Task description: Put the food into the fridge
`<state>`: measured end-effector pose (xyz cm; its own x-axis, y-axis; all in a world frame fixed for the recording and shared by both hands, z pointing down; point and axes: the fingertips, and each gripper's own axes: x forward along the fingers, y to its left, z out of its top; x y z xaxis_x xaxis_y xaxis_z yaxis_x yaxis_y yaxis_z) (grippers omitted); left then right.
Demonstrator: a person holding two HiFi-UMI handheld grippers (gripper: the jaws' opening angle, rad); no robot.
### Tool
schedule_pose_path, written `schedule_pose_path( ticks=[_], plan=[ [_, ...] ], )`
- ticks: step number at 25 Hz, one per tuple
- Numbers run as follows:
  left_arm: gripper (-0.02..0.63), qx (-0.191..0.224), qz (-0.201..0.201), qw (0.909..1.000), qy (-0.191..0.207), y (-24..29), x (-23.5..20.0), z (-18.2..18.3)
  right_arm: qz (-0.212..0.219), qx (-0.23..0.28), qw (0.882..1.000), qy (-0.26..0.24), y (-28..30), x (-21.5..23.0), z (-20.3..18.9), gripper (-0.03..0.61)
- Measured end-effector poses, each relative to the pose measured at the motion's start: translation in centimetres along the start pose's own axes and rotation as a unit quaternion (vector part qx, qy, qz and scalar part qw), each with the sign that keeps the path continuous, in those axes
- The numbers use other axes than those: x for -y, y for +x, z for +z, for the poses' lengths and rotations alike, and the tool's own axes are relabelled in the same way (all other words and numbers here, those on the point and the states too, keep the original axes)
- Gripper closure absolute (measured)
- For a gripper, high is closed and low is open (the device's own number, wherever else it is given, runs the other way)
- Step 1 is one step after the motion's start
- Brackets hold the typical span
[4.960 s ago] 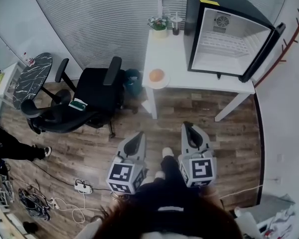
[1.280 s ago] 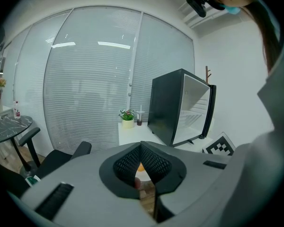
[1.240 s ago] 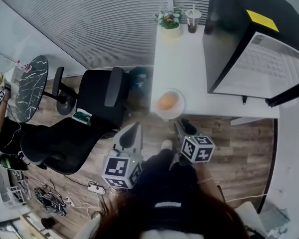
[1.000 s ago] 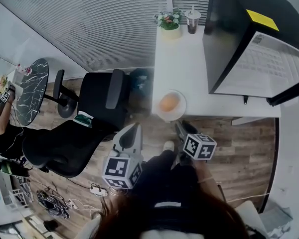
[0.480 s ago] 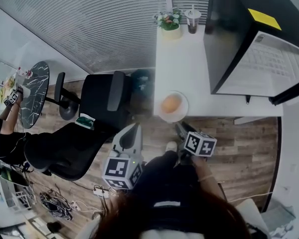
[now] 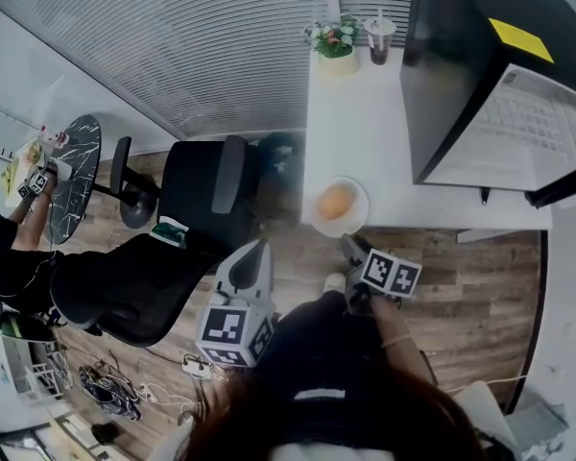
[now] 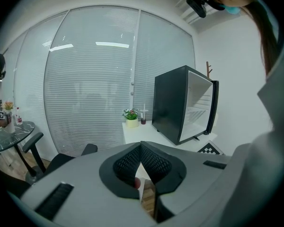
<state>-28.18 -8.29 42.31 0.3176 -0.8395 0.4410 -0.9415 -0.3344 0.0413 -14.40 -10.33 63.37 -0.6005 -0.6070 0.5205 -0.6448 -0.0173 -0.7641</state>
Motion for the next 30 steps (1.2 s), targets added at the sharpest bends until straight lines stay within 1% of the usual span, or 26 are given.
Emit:
schedule_pose_path(
  ticks=[11,15,18,23,30],
  plan=[
    [0.614,-0.004,0.012,0.9999,0.006,0.0,-0.8,0.0,0.020,0.000,0.998,0.052,1.3,0.4,-0.2,0.431],
    [0.614,-0.006,0.017,0.9998,0.011,0.0,-1.2,-0.1,0.026,-0.001,0.998,0.062,1.8,0.5,-0.3,0.431],
    [0.614,-0.006,0.021,0.9996,0.017,0.0,-1.5,-0.2,0.031,0.000,0.996,0.078,2.2,0.5,-0.4,0.431],
    [0.614,-0.010,0.022,0.9996,0.013,0.0,-1.8,0.0,0.038,0.004,0.994,0.104,2.7,0.6,-0.6,0.431],
    [0.614,-0.013,0.023,0.9995,0.018,0.2,-2.1,0.0,0.048,0.012,0.991,0.124,3.3,0.6,-0.4,0.440]
  ],
)
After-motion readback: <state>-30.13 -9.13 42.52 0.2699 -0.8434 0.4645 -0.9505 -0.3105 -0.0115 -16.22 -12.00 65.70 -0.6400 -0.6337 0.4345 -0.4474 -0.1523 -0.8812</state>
